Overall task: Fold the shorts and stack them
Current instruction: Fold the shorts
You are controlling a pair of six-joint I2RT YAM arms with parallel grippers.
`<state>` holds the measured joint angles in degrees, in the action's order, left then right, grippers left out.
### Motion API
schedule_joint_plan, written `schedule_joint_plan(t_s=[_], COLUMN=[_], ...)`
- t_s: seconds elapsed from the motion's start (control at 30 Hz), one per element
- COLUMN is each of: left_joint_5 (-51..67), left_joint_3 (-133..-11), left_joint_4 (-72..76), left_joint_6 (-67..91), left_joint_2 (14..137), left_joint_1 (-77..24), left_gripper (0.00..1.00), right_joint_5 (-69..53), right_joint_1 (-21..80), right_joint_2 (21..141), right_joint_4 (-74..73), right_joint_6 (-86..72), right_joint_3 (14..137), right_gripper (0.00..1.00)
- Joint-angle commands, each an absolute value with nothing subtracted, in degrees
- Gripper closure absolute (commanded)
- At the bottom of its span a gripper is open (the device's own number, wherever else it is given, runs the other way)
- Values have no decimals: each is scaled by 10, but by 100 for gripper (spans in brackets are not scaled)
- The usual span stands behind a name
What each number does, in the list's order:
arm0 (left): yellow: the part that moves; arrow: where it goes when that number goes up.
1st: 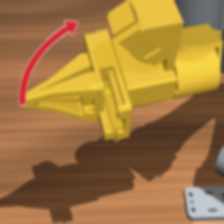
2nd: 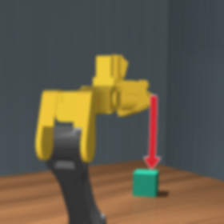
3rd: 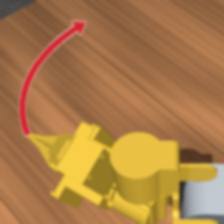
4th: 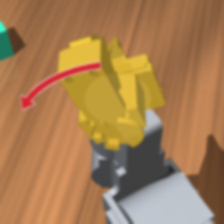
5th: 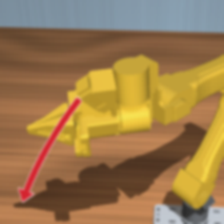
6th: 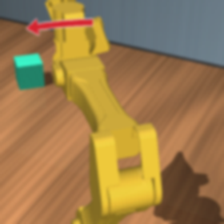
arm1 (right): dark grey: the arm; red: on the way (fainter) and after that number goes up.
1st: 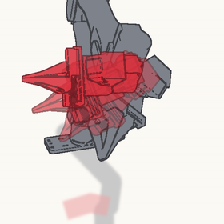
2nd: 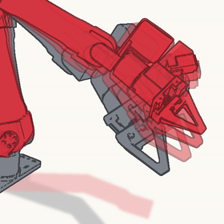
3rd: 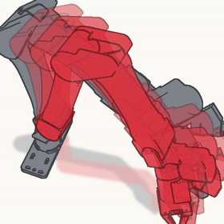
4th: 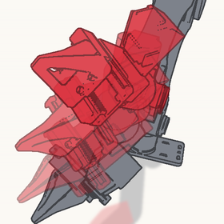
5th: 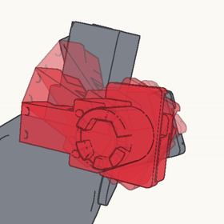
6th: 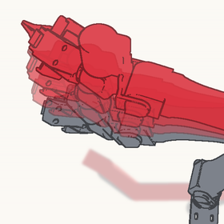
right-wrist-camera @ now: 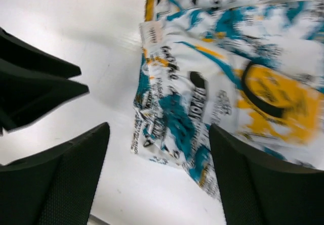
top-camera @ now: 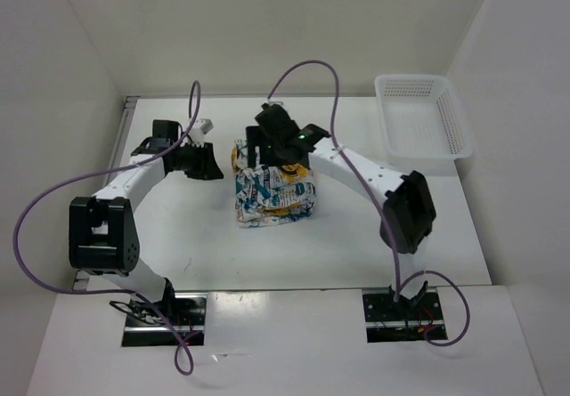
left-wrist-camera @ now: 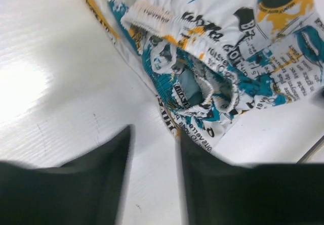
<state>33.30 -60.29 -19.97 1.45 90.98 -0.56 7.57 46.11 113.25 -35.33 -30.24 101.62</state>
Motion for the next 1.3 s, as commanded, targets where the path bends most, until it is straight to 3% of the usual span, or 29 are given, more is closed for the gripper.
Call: schedule_joint_plan(t_s=[0.0,0.07,0.2,0.5,0.83,1.0,1.1,1.13,1.2,1.23,1.27], left_joint_5=[345,354,367,351,346,346,368,375,396,404,404], left_joint_3=[-662,-681,-716,-689,-632,-655,-681,-700,-722,-734,-756], left_joint_4=[-213,-198,-152,-83,-66,-101,-136,-147,-176,-190,-212], left_joint_6=[0,0,0,0,0,0,0,0,0,0,0], left_joint_2=[884,890,930,1061,1116,1106,1072,1062,1034,1026,1009], left_joint_1=[-18,-53,-114,-170,-170,-170,-170,-170,-170,-164,-164], left_gripper=[60,69,72,73,74,74,72,68,58,51,35], right_joint_5=[103,92,65,-47,-42,-5,23,41,62,81,87], right_joint_1=[415,386,308,301,295,295,295,295,295,295,281], right_joint_2=[1029,983,946,993,1086,1039,985,970,936,928,912], right_joint_4=[-334,-328,-323,-276,-221,-248,-294,-305,-325,-344,-351], right_joint_6=[-332,-343,-342,-344,-343,-343,-343,-336,-328,-328,-323], right_joint_3=[970,916,848,767,654,683,738,752,795,819,828], right_gripper=[18,42,63,80,81,81,55,31,6,0,0])
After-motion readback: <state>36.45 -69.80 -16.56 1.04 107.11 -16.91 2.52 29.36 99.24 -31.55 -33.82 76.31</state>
